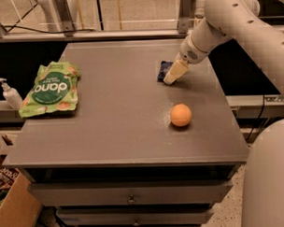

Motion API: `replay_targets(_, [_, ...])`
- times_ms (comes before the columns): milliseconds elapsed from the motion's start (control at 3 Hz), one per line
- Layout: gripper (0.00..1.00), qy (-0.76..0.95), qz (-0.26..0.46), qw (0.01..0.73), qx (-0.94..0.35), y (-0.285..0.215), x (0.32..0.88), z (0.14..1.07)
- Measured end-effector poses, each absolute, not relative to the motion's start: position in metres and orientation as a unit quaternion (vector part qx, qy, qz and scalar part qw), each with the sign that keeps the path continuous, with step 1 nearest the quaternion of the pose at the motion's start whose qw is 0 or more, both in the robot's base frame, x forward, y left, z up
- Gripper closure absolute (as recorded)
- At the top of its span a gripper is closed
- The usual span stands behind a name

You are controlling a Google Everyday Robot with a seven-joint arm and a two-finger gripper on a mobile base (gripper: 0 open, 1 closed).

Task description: Move rxbar blueberry near green rice chip bag

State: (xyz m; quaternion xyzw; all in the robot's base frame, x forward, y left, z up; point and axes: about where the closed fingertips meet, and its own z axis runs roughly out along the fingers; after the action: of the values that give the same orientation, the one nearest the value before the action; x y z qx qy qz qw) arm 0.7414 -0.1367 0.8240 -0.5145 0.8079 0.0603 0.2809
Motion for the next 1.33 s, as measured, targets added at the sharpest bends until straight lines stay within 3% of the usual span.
replay_targets(667, [0.86, 0.808, 0.060, 0.281, -0.514, -0.137, 0.741, 0.826])
replay_targets(1000, [1.00, 0.804, 0.055, 0.292, -0.515, -0.141, 0.734, 0.848])
replay_targets(1333, [1.00, 0.792, 0.059, 0.303, -0.526, -0.138, 0.719, 0.874])
